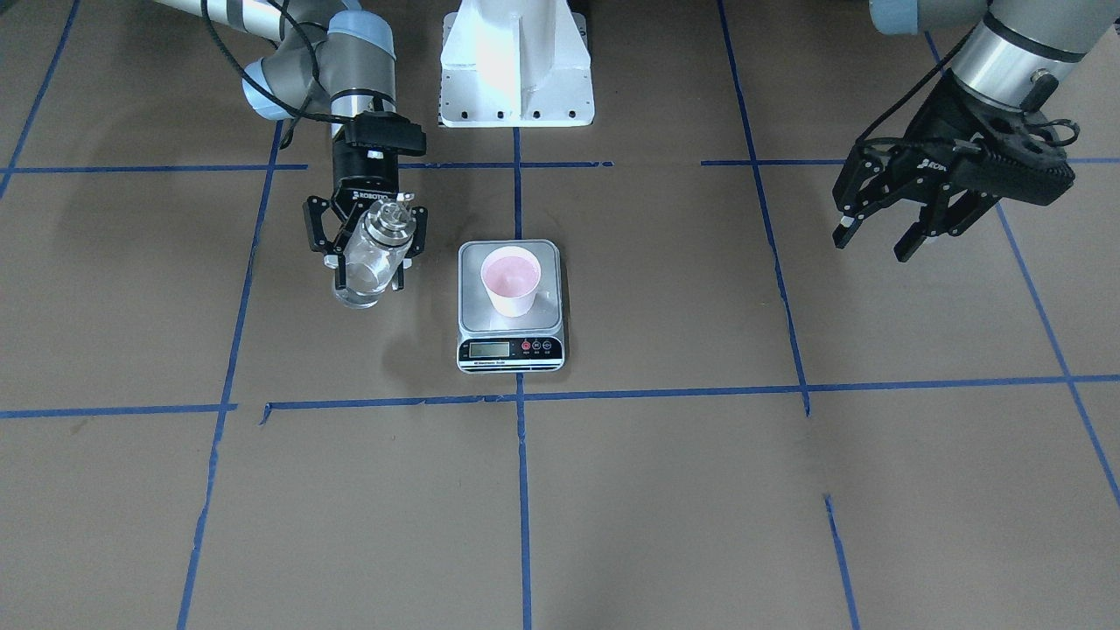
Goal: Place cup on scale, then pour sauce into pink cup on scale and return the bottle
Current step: 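Turn the bottle upright with the right gripper and move it away from the cup, then lower the bottle with the right gripper back to its spot on the table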
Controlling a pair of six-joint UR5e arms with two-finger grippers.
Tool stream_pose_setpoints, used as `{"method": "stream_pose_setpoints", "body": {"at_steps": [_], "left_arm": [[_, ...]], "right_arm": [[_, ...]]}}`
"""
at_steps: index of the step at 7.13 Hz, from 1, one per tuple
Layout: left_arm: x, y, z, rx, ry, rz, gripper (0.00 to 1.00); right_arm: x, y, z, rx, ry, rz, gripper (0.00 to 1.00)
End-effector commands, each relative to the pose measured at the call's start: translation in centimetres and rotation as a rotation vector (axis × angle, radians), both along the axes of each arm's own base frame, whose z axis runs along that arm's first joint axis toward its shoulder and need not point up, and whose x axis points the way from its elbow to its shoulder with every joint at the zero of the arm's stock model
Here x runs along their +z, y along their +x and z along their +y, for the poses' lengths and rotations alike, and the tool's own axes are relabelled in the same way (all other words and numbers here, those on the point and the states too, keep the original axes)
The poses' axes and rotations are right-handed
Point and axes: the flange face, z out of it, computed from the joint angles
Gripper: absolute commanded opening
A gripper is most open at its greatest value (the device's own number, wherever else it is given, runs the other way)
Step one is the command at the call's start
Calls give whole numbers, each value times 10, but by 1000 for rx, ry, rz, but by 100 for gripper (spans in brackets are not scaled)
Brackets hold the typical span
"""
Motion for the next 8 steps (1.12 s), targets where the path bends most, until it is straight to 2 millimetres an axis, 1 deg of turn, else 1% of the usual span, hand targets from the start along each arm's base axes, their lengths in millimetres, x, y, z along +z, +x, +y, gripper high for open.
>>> {"method": "stream_pose_setpoints", "body": {"at_steps": [1,2,3,4,5,6,7,8], "left_arm": [[0,0,0,0,0,0,73],[0,0,0,0,0,0,73],[0,0,0,0,0,0,73],[0,0,0,0,0,0,73],[0,0,1,0,1,1,73],[0,-1,1,-1,1,1,73],[0,-1,1,-2,2,0,73],[-2,0,1,-1,4,1,73]], "right_arm": [[39,53,5,14,-111,-210,0],[60,59,7,32,-139,-227,0],[72,66,8,43,-154,-235,0],[80,67,9,78,-191,-339,0],[91,68,10,90,-206,-356,0],[110,71,11,105,-222,-346,0],[122,69,11,113,-233,-341,0],[143,66,10,124,-247,-314,0]]}}
